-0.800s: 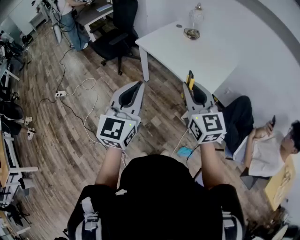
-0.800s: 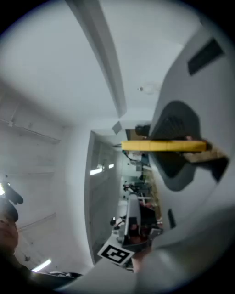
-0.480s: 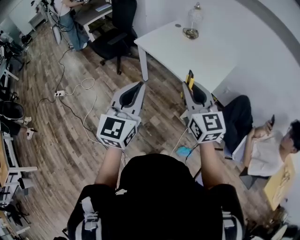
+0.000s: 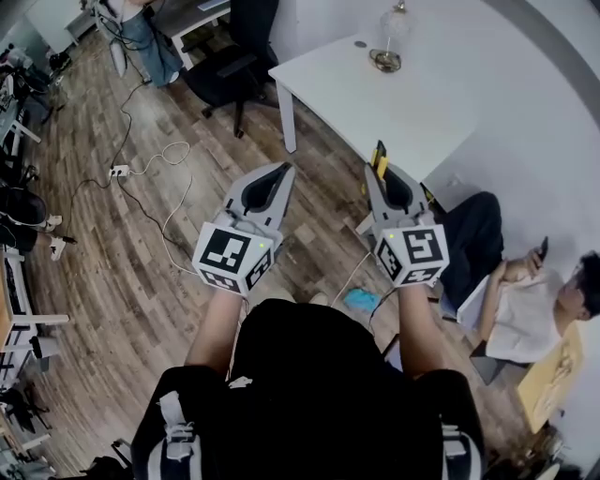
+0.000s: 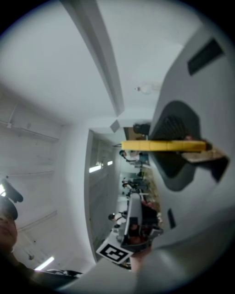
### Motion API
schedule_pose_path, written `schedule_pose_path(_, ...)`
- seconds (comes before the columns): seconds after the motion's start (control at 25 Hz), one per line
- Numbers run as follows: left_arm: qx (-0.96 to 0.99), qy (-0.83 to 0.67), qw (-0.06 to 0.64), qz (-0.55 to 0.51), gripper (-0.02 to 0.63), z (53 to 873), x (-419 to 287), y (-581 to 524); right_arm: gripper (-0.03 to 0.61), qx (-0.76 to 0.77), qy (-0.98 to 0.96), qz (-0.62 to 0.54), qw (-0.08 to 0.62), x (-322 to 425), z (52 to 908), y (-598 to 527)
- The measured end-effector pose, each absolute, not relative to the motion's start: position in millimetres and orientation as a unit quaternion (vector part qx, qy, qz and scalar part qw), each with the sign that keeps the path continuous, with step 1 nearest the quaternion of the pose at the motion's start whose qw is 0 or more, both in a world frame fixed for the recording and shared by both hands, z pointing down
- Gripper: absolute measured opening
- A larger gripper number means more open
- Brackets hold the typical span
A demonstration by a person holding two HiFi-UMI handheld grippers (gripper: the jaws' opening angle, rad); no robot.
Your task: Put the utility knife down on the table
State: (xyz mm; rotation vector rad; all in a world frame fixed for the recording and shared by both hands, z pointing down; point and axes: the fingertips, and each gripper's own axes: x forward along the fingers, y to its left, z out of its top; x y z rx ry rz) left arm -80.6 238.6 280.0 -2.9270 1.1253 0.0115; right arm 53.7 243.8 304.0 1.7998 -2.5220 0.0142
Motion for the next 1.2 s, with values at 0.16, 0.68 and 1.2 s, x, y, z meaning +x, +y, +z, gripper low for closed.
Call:
schedule_pose_path(0.16, -0.931, 0.364, -0.007, -0.004, 0.020, 292, -75, 239, 0.081, 0.576, -0.817, 0.010, 0.025, 61, 315, 243)
schedule_pose_path(0.68, -0.930, 0.367, -0.010, -0.009, 0.020, 305, -59, 202, 0.081, 0.570, -0.821, 0.011, 0.039, 78, 327, 208)
schedule_pose_path(1.2, -0.931, 0.365, -0.021, -0.008, 0.020, 316, -54, 97, 0.081, 0.568, -0.821, 0.004, 0.052, 77, 335, 105)
